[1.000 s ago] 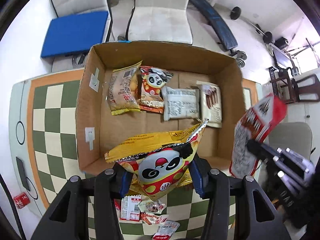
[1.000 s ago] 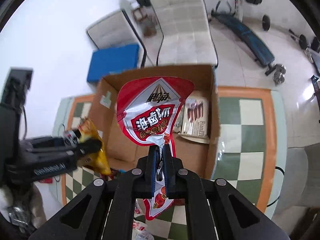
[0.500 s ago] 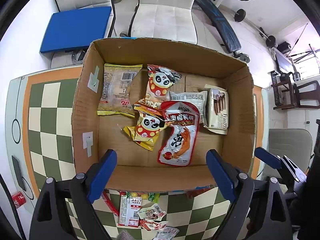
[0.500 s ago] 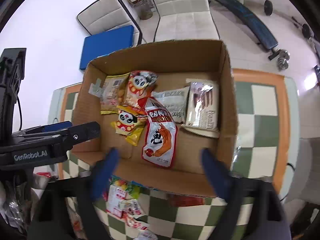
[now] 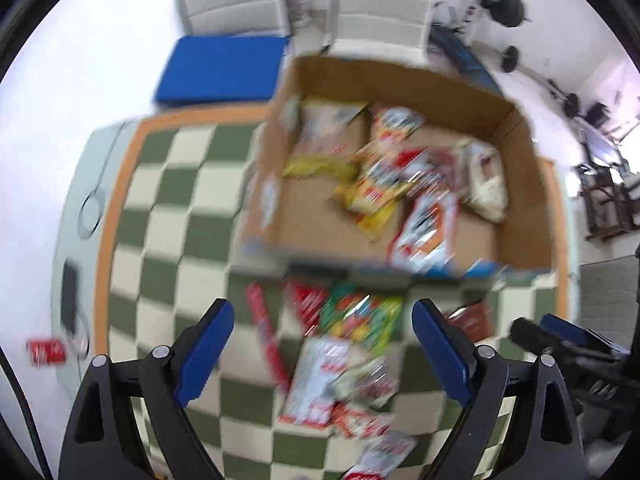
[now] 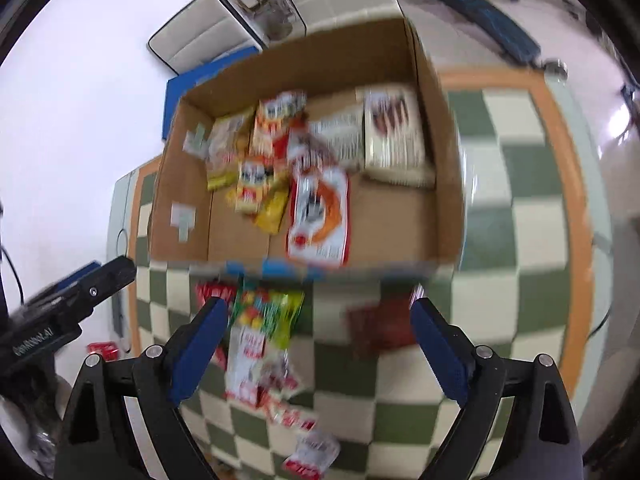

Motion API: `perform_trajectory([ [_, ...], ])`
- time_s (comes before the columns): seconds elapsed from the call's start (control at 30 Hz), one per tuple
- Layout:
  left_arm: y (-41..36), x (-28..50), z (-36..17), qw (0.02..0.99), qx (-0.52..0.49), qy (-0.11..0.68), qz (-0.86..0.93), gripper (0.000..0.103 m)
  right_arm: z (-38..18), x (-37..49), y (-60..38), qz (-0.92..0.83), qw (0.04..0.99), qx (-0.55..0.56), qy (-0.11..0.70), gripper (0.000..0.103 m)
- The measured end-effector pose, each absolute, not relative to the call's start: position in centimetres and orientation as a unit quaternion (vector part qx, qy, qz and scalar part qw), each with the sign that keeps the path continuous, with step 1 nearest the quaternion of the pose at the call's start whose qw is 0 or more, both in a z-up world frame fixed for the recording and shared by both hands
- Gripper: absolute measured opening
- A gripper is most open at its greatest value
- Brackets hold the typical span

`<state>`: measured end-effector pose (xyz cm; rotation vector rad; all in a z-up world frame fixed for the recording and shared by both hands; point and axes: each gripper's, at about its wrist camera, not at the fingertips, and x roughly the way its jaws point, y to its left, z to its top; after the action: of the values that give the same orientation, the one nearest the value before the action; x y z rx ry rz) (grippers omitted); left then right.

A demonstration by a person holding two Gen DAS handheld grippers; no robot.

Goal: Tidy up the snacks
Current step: 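Grasp the white spicy-strip packet with left tool while right tool grasps clear snack packet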

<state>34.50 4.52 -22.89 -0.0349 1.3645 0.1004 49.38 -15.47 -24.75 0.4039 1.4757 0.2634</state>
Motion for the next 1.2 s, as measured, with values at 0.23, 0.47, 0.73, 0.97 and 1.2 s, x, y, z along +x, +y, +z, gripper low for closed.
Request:
perform_trajectory([
  [0.23,8.8,27.3,-30.0,0.719,-0.014,0.687,0.11,0.091,-32.0,43.4,-11.2,0.136,0.635,0.223,0.727,0.092],
  [0.47,11.7,24.1,-33.4,0.694,-0.013,0.705,0.142,0.091,-37.4,42.2,-4.0,0.149,0.604,0.173,0.763,0.086],
  [0.73,11.8,23.5,-34.6,0.688,-0.012,0.715,0.126,0.091,-38.9,41.4,0.3,0.146,0.618,0.074,0.769,0.051],
  [0.97,8.3,25.4,-37.2,0.675,0.003,0.735,0.074,0.091,-38.4,40.9,-2.1,0.134,0.625,0.079,0.765,0.045],
  [1.2,4.4,28.8,-40.0,0.666,0.036,0.744,0.033,0.091,-39.3,40.6,-8.4,0.098,0.605,0.139,0.778,0.045],
])
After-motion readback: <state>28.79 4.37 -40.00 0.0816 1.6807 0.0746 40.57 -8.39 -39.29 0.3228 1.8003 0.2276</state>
